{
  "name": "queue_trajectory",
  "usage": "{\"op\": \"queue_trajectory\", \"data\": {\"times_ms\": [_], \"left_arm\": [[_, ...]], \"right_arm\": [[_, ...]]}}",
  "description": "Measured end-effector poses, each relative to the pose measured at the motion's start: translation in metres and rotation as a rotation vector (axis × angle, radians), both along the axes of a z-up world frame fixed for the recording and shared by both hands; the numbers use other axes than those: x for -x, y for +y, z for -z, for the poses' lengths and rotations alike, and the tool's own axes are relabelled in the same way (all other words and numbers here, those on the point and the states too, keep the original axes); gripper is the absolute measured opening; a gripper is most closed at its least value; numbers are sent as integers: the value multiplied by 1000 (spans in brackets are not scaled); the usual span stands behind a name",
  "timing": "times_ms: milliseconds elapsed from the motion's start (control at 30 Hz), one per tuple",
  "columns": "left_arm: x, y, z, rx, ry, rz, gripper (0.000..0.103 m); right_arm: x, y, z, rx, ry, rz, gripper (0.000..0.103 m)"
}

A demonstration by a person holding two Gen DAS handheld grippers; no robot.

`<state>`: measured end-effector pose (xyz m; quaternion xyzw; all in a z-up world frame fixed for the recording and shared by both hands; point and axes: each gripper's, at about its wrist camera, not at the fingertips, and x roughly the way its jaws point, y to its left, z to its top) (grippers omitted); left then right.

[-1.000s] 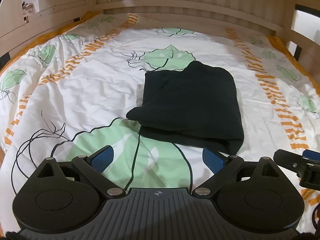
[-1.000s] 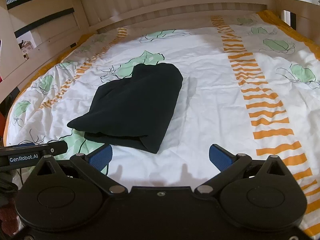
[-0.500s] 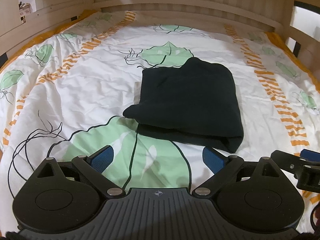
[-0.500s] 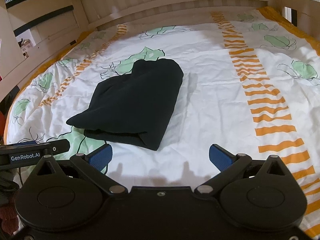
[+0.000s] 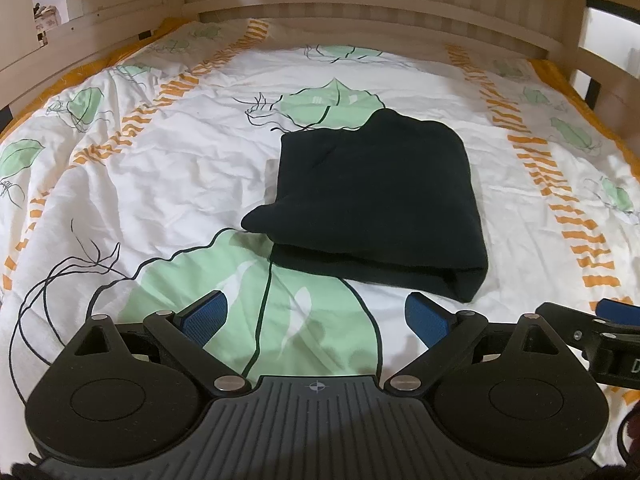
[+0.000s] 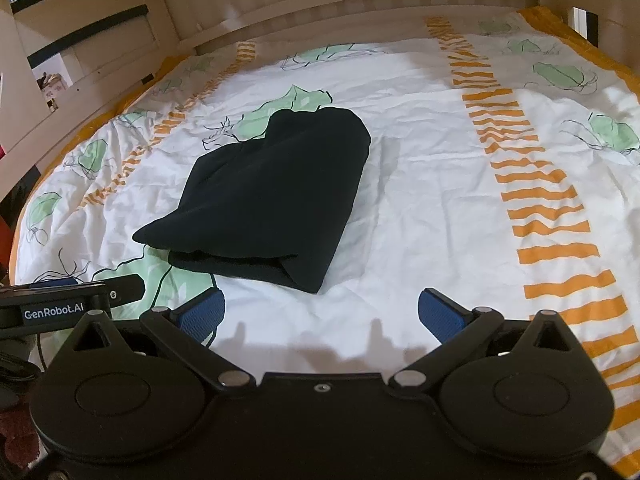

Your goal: Fold large clothes

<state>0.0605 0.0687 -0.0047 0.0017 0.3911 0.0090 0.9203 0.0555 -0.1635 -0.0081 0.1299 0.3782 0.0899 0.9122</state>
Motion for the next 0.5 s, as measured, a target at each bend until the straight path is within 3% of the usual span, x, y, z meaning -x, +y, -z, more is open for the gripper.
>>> {"op": "queue_trajectory", "data": {"times_ms": [500], "left_arm": [[-6,-2,7,3,24,8,97]], "right_arm": [[-4,2,7,-9,26,-7,102]]}}
